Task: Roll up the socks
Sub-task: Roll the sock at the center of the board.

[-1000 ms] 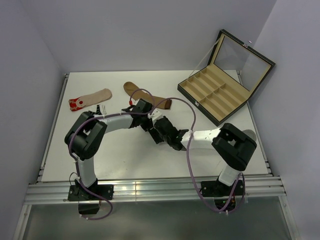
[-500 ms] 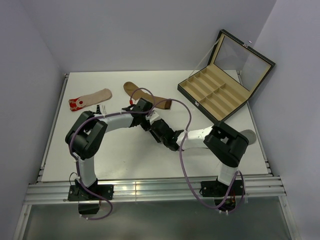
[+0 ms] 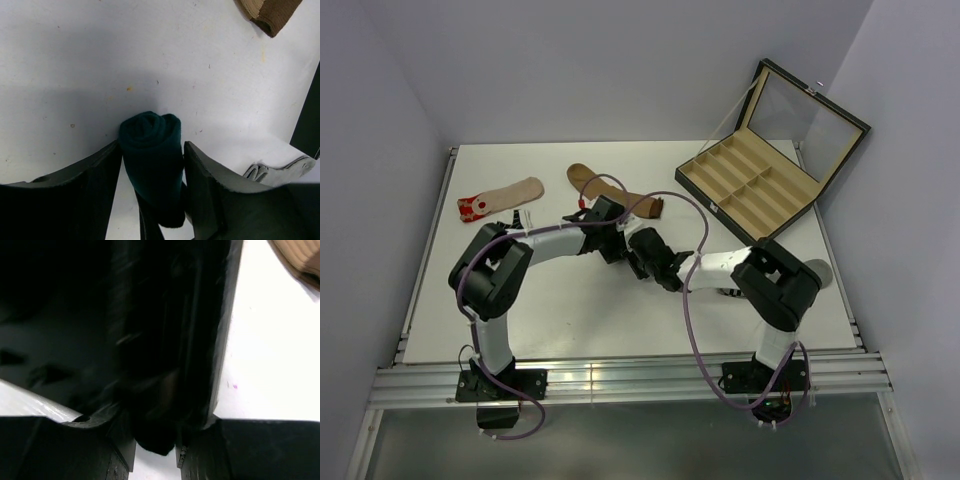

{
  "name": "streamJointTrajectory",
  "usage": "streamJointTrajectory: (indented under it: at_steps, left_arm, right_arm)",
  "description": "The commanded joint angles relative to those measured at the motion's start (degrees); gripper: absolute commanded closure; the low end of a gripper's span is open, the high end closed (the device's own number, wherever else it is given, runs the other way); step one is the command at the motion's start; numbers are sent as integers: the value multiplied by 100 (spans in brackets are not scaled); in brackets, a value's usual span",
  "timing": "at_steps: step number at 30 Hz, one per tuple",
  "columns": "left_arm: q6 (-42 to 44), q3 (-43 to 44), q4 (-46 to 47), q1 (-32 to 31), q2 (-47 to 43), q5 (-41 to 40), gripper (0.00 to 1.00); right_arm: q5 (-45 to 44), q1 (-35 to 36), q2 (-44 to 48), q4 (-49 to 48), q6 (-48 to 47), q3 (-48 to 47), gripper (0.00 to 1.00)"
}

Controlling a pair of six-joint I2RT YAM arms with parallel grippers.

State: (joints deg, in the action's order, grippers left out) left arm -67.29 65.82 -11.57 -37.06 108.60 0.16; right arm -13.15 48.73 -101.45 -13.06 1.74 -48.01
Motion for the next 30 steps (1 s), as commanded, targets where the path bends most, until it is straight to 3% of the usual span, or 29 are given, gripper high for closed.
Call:
streamJointTrajectory:
  at_steps: [1, 5, 16, 19, 24, 26, 30]
  left_arm:
    - [84, -368, -847, -56, 92, -192, 38]
    - [-152, -544, -531, 58, -154, -183, 34]
    - [-478, -922, -161, 190, -498, -183, 26]
    - [-461, -896, -196, 190, -322, -166, 32]
    - [-461, -975, -152, 190, -41, -78, 51]
    - [-417, -949, -248, 190, 56, -78, 60]
    - [-312, -843, -380, 190, 162, -69, 73]
  right_arm:
    - [1190, -285, -121, 699, 292, -42, 100]
    - [2085, -592, -165, 936, 389, -182, 100]
    - [3151, -1067, -595, 1394, 520, -551, 100]
    - [3301, -1164, -666, 1446, 564, -595, 100]
    - [3275, -1269, -605, 1455, 600, -569, 100]
    - [3048, -1252, -525, 1438, 582, -534, 93]
    - [2424, -1042, -8, 1150, 477, -315, 60]
